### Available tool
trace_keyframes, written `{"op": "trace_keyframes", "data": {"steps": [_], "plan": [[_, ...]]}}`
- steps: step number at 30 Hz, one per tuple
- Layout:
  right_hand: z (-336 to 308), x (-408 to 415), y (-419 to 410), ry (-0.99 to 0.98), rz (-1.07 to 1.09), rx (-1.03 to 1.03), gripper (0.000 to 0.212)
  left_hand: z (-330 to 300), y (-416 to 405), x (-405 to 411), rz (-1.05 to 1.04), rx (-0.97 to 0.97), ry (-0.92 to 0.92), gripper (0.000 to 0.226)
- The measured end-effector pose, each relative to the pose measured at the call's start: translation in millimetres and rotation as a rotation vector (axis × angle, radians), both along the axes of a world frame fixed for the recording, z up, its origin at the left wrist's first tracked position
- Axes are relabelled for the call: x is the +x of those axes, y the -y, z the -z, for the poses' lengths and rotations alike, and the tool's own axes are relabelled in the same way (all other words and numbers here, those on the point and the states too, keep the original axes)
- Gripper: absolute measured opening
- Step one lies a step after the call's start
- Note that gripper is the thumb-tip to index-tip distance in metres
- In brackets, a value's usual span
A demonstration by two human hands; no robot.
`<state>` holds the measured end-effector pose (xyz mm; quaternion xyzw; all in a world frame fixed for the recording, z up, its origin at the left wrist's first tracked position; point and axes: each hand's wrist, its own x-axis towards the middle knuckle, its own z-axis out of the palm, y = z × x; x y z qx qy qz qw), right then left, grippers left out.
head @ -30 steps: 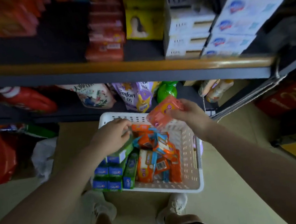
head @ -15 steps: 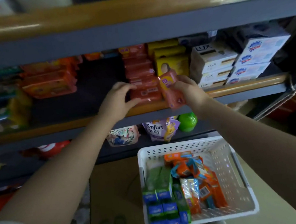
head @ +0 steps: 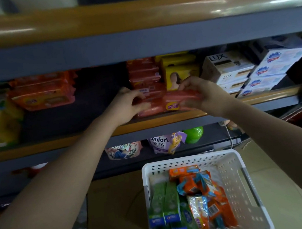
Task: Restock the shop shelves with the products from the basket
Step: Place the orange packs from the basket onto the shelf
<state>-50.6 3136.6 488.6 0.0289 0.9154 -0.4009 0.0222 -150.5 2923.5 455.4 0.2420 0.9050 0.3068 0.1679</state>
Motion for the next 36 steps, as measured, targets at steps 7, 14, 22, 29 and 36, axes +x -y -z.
{"op": "trace_keyframes", "data": {"steps": [7, 14, 22, 29, 36], "plan": [[8, -22, 32, -0.122, -0.161, 0.119, 0.039, -7, -16, -22, -0.166, 0.117, 0.225, 0.019], [21, -20, 54, -0.171, -0.264, 0.379, 0.036, -18, -19, -21, -0.222, 0.184, 0.35, 0.021], [39, -10, 50, -0.21, -0.098, 0.379, 0.045, -4, 14, 20, -0.116, 0.162, 0.034, 0.043], [12, -56, 19, -0.126, 0.01, 0.332, 0.03, 2, 19, 23, -0.023, 0.108, -0.006, 0.072], [28, -70, 16, -0.006, -0.21, 0.851, 0.06, -1, 36, 15, -0.057, 0.131, 0.055, 0.07]]}}
